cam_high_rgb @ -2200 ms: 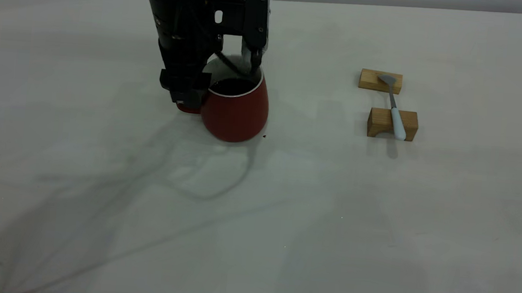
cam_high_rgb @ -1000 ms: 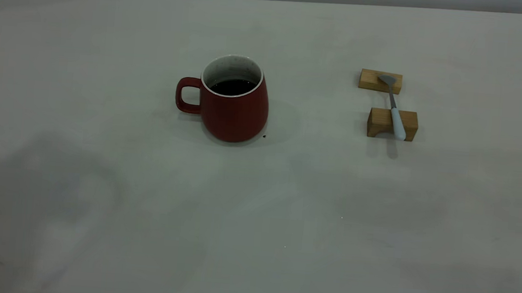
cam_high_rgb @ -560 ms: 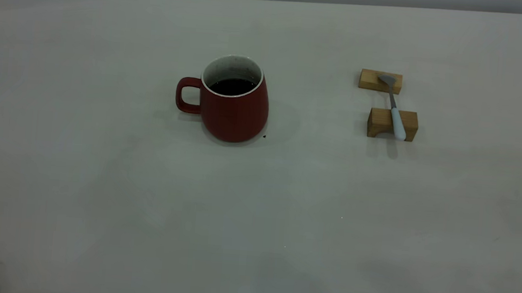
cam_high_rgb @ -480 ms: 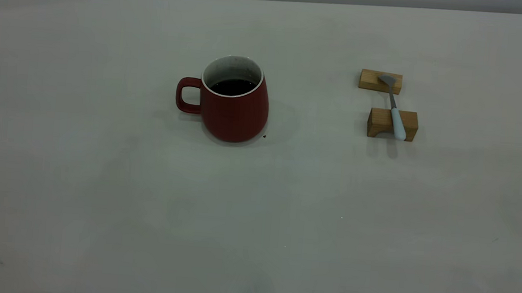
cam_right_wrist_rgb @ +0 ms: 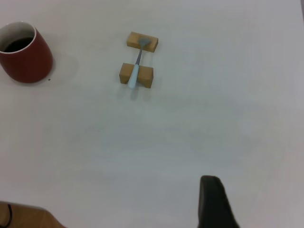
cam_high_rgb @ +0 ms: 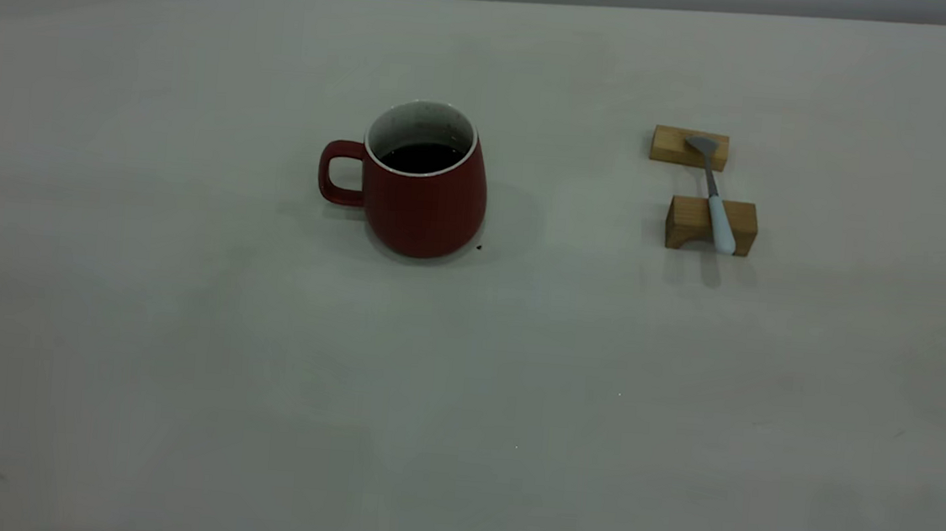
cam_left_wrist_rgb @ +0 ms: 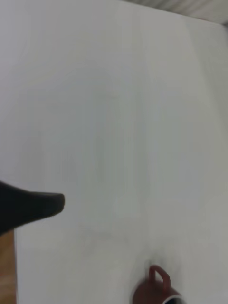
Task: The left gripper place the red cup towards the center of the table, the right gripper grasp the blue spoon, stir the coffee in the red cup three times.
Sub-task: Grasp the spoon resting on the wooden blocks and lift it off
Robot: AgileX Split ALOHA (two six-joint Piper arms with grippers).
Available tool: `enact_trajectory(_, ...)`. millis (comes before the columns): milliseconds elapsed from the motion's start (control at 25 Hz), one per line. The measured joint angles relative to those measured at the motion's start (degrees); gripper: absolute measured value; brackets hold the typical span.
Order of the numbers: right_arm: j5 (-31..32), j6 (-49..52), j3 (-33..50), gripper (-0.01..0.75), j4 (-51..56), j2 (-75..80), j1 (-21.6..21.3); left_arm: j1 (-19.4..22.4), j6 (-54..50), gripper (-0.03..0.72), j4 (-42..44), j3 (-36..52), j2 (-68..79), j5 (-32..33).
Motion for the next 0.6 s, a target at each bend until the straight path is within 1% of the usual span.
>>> enact_trajectory(160,0.0,0.0,0.0,0.489,0.0,0.0,0.0,1.6,-2.5,0.585,-0.1,7.1,-7.0,-0.3)
enact_trajectory(320,0.0,0.0,0.0,0.489,0.0,0.0,0.0,1.6,-2.8,0.585,-2.0,12.1,-11.0,-1.7)
enact_trajectory(440,0.0,0.0,0.0,0.489,0.1,0.0,0.0,1.6,-1.7,0.585,-4.1,13.5,-11.1,-1.7)
enact_trajectory(600,0.0,0.0,0.0,0.489,0.1,0.0,0.0,1.6,3.5,0.585,-5.8,13.7,-11.2,-1.7)
